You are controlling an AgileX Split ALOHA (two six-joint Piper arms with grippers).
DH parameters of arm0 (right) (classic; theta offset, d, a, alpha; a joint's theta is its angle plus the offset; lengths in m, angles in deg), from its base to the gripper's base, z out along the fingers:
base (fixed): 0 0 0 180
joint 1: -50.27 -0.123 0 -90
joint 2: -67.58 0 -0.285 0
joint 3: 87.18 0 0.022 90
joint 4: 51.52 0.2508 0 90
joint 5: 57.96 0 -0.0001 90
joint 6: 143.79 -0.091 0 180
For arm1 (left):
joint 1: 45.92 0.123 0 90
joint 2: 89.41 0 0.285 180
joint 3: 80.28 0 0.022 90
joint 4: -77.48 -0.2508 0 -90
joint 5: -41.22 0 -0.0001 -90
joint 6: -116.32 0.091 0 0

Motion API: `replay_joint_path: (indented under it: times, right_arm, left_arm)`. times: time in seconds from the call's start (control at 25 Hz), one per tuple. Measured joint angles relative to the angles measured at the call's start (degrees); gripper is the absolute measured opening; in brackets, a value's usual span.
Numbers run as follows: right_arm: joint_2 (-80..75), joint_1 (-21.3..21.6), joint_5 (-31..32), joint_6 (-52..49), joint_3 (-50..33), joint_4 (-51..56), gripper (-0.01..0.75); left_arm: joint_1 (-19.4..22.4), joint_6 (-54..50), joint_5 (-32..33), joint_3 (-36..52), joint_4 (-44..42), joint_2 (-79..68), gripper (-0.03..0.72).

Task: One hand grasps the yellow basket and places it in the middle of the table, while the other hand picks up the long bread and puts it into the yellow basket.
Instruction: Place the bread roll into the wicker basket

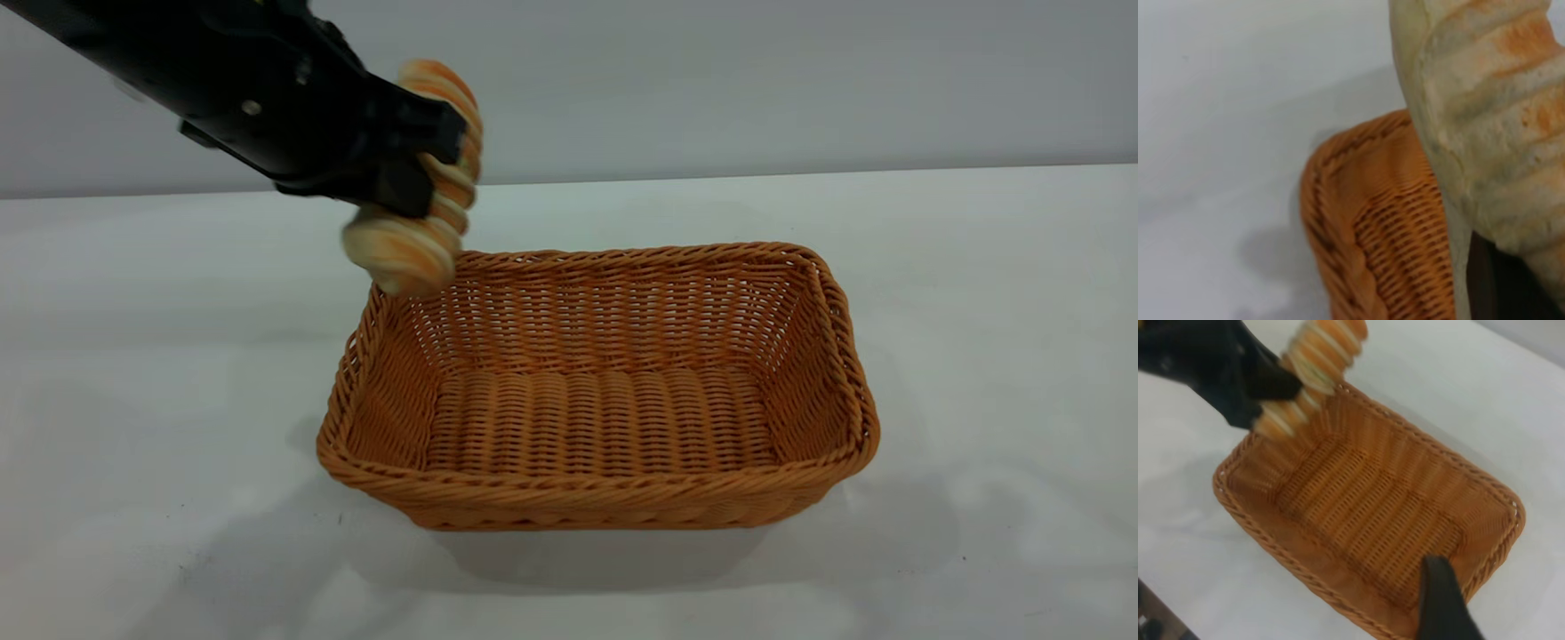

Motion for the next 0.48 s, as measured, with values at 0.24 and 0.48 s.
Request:
replay_joint_path:
  times: [0.24, 0.48]
  right_arm:
    - [5.07, 0.0, 1.66, 0.0, 0.0, 0.0, 0.486]
    - [7.41, 0.0, 2.74, 0.0, 0.0, 0.0, 0.486]
  left_arm:
    - [-2.9, -1.0, -1.11, 0.0, 0.01, -3.54, 0.105]
    - [-3.93, -0.66, -1.65, 0.0, 0.01, -7.41, 0.108]
